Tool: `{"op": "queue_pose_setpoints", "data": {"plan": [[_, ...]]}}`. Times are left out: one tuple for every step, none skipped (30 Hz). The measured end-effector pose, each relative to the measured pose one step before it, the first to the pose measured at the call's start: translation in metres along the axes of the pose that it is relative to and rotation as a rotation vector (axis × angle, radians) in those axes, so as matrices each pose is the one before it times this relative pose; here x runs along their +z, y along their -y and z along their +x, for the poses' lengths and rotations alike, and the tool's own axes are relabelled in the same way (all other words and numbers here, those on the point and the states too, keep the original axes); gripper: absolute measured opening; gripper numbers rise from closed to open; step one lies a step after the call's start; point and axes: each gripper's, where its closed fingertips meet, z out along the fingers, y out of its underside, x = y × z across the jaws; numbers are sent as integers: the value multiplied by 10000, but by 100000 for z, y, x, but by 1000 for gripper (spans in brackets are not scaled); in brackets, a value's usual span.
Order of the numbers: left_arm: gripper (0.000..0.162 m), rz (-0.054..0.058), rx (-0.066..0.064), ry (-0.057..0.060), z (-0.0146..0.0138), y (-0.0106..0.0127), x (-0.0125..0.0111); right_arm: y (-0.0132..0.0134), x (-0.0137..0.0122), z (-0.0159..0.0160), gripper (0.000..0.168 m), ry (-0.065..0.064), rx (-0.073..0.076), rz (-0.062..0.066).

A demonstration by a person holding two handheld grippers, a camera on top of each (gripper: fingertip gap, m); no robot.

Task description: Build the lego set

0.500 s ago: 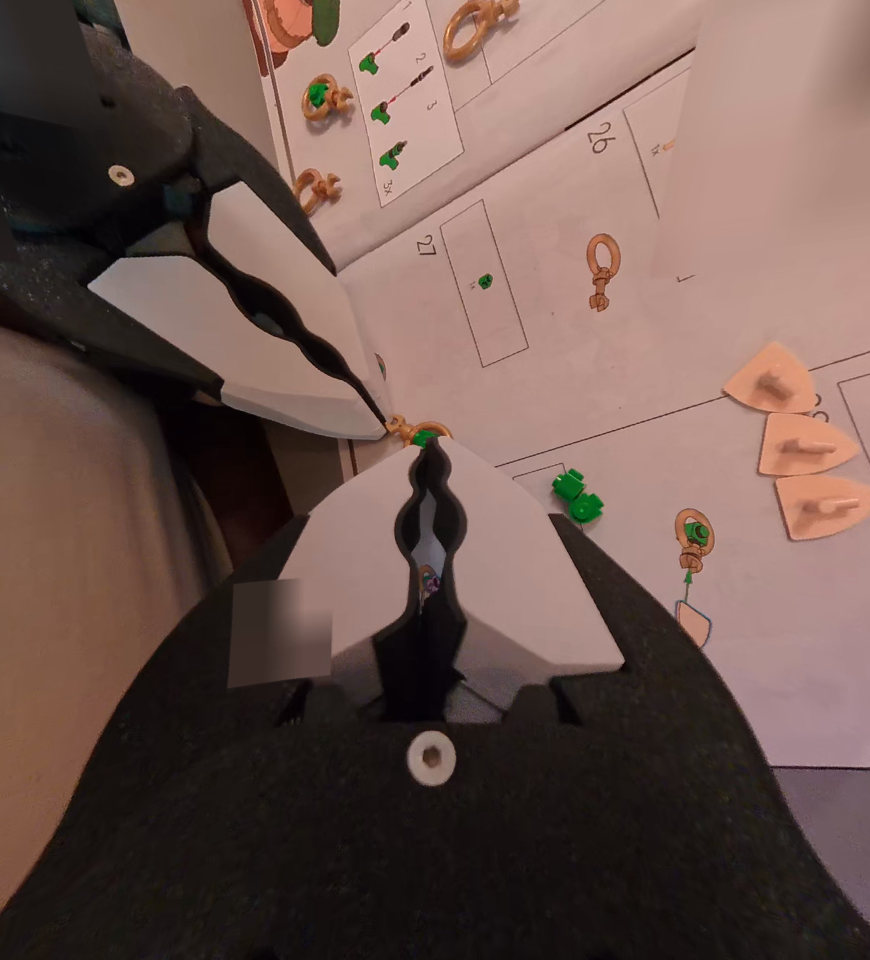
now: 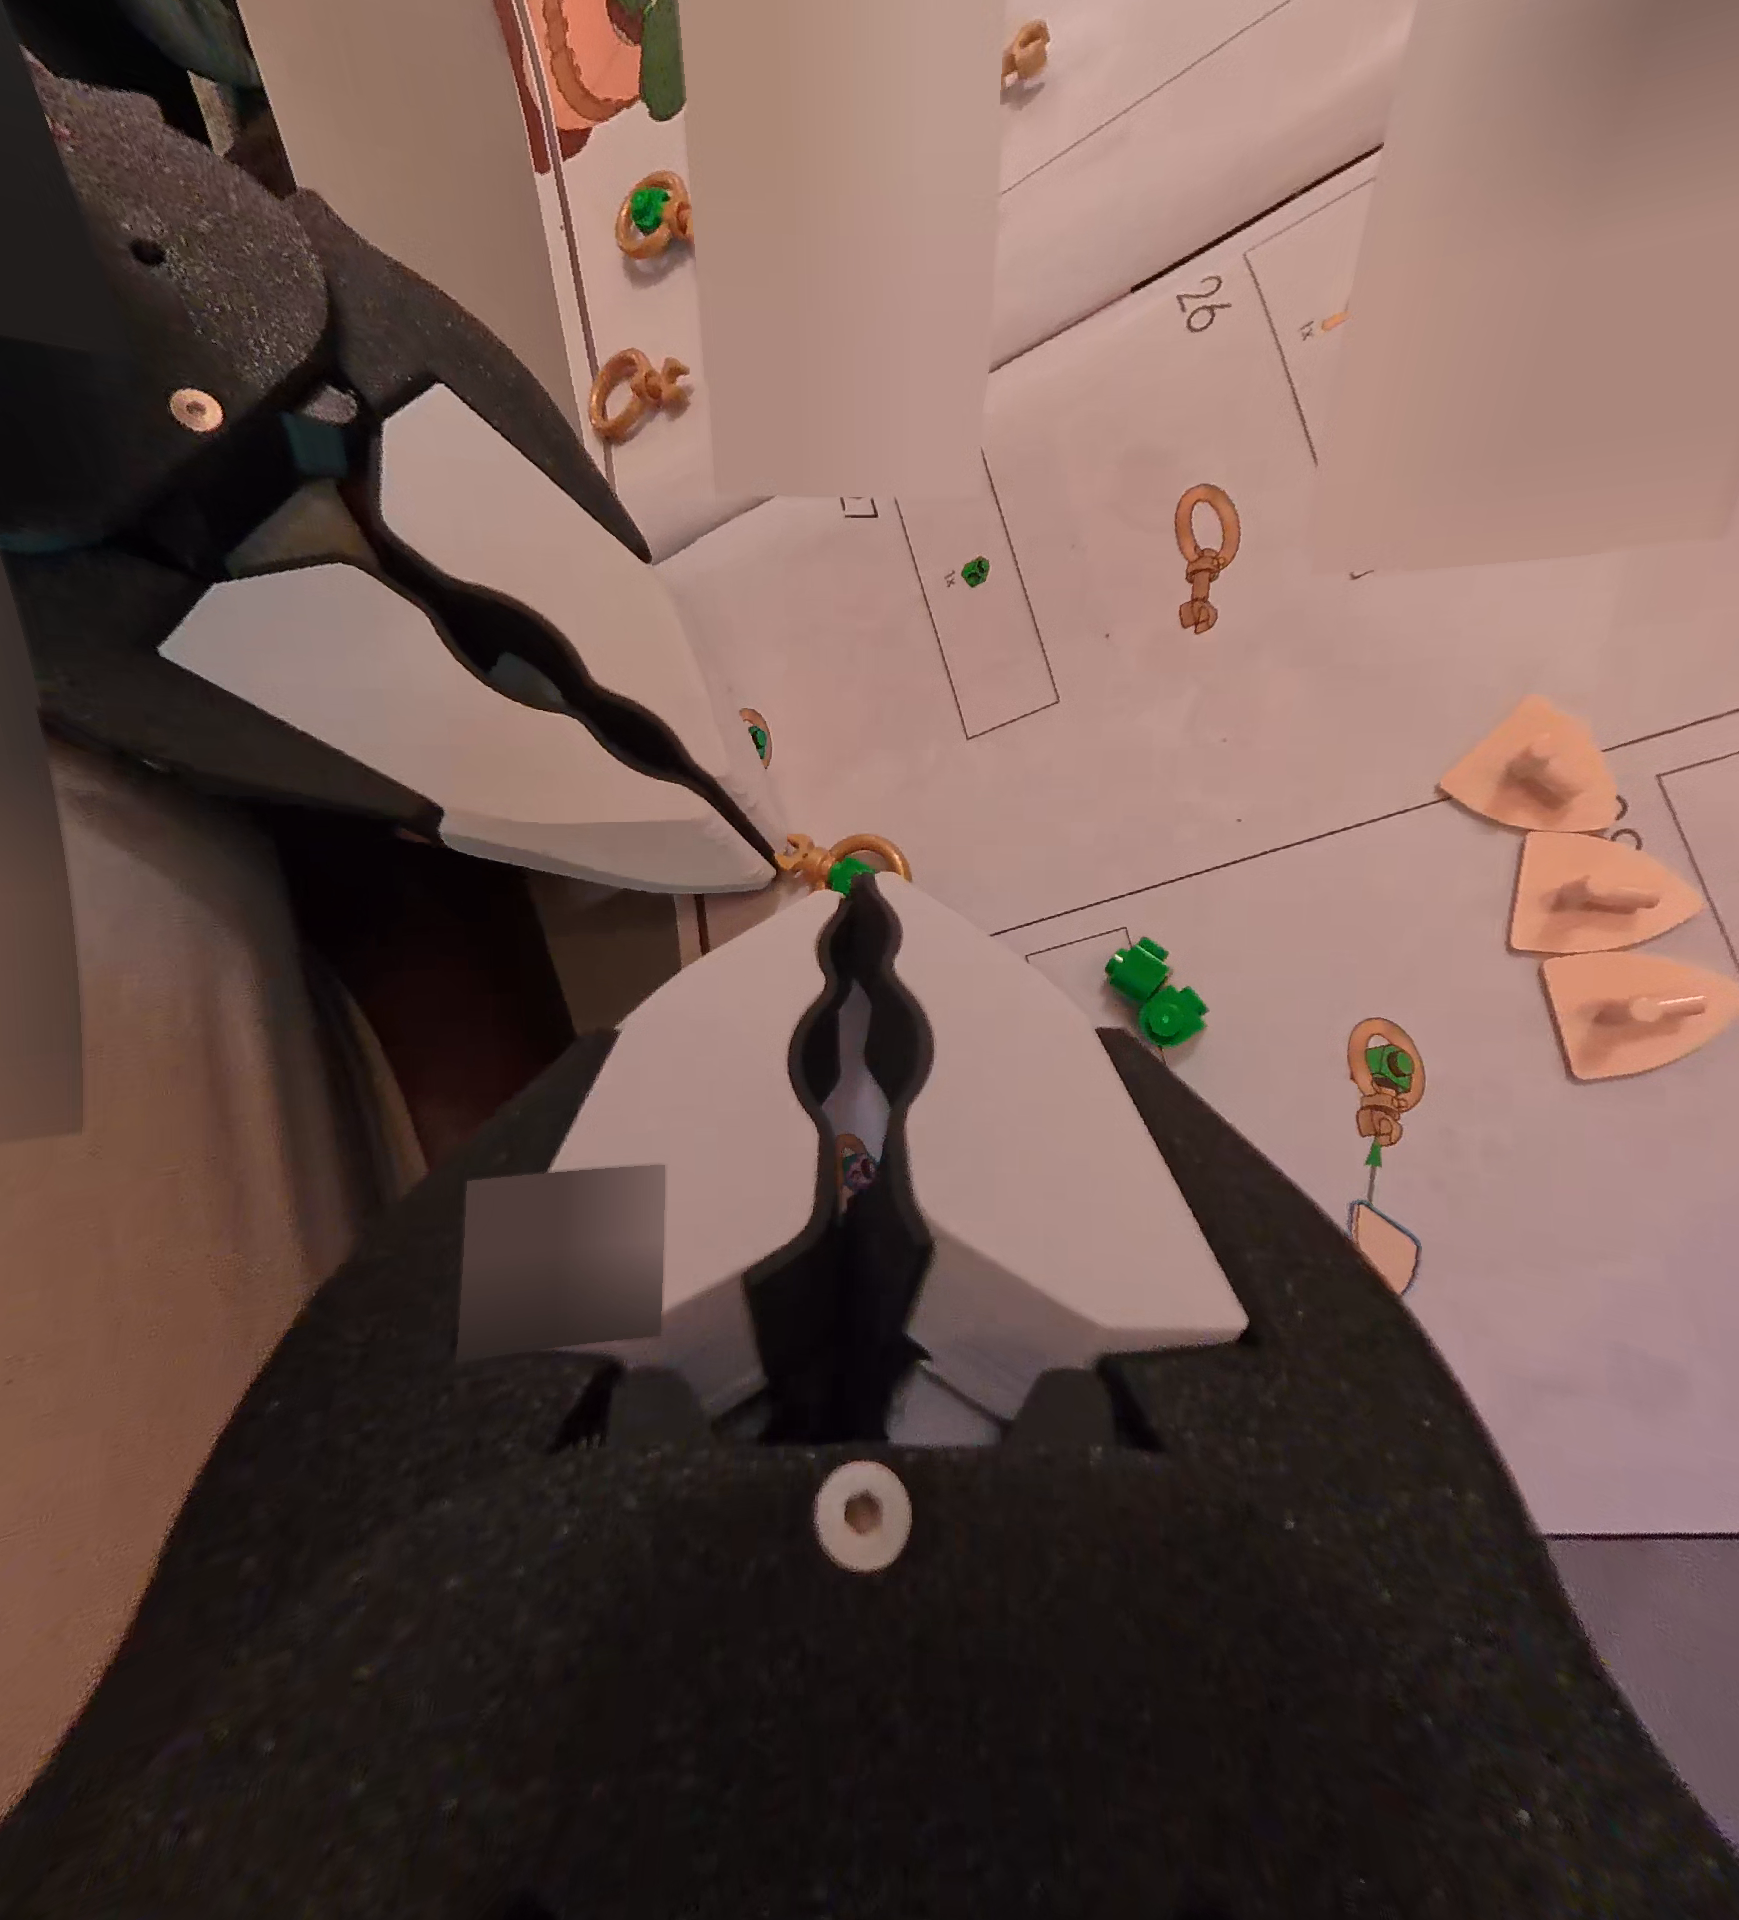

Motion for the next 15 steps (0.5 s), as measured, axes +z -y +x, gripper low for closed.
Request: {"op": "queue_pose_setpoints", "data": {"plan": [[0, -48, 141, 18, 24, -1, 2, 8, 11, -19, 0, 5, -88, -55], [0, -30, 108, -8, 13, -4, 4, 5, -8, -1, 0, 34, -52, -20], [0, -26, 51, -38, 13, 2, -12, 5, -3, 4, 0, 69, 21, 0], [0, -14, 17, -41, 11, -2, 5, 8, -7, 23, 0, 42, 8, 19], [0, -13, 41, -32, 9, -9, -3, 1, 3, 6, 0, 31, 16, 18], [0, -33, 88, -25, 1, 11, 8, 14, 22, 7, 0, -8, -49, -6], [0, -41, 111, -15, 2, 7, 11, 15, -2, 12, 0, -27, -66, -51], [0, -31, 107, -8, 11, 6, 11, 36, 7, 17, 0, -46, -83, -58], [0, -19, 91, 0, 12, 1, 13, -2, 5, 5, 0, -35, -46, -24], [0, -4, 110, 16, 21, -2, 8, 17, -8, 3, 0, -7, -17, 12], [0, 6, 127, 16, 18, -10, -3, 11, 13, -17, 0, 33, 14, 13], [0, -16, 105, -266, 436, -28, 200, 85, 28, 34, 0, -5, 44, 61], [0, -214, -61, -882, 1435, -281, 578, -615, 1109, -1155, 2, 704, 182, -456], [0, -287, -92, -805, 1437, -351, 615, 785, 531, -279, 0, 109, -123, 593], [0, -68, 118, 227, -51, 99, 81, -140, -258, 196, 0, -77, -73, -321]]}}
